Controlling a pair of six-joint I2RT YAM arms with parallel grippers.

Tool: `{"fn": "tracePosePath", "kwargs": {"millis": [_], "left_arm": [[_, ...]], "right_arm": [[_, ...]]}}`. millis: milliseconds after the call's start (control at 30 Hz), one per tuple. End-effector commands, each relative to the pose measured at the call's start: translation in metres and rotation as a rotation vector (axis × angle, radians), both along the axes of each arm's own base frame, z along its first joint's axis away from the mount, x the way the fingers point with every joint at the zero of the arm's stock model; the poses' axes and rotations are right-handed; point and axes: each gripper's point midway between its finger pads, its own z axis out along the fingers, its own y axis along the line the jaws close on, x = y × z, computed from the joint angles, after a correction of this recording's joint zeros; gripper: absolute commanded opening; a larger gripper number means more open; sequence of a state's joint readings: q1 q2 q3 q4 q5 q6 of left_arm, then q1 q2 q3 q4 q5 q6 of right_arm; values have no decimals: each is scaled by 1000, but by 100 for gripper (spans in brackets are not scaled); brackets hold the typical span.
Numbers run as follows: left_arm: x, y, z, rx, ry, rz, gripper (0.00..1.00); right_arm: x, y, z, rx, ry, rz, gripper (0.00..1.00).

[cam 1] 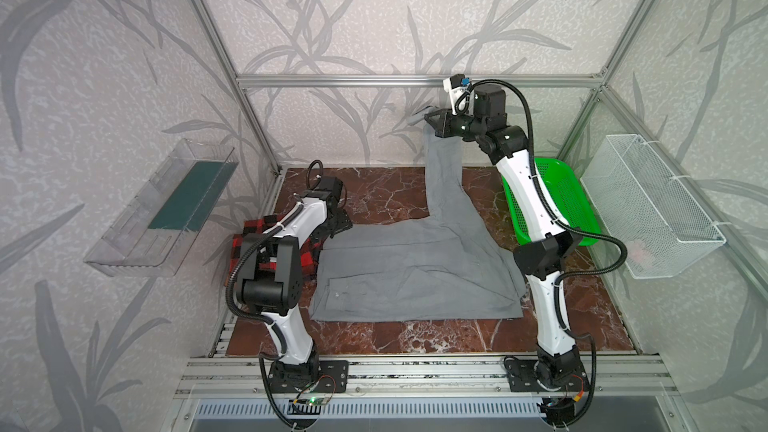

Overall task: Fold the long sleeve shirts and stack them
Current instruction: 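Grasp the far sleeve cuff with the right gripper and lift it up high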

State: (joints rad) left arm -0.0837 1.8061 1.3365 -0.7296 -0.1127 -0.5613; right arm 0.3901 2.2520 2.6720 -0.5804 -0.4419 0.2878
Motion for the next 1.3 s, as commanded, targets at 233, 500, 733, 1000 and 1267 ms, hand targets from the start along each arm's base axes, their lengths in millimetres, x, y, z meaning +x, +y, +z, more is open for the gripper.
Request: {"fn": "tracePosePath", "kwargs": {"millis": [233,500,733,1000,1267], "left_arm": [[13,10,2,42,27,3,88],[32,16,-18,99,148,64,87],[48,10,-28,85,175,109,84],[55,-6,-54,38,223,118,70],[49,-12,-74,34,254,125,64]], "right_arm": [[-12,-56,21,-35,-88,-213,0],[-33,-73,16,-28,-109,-237,0],[-57,-85,28,-2,-153,-234,0],[-81,-92,38,23,-191,-223,0],[-93,-94,43,39,-210,-212,0]]}}
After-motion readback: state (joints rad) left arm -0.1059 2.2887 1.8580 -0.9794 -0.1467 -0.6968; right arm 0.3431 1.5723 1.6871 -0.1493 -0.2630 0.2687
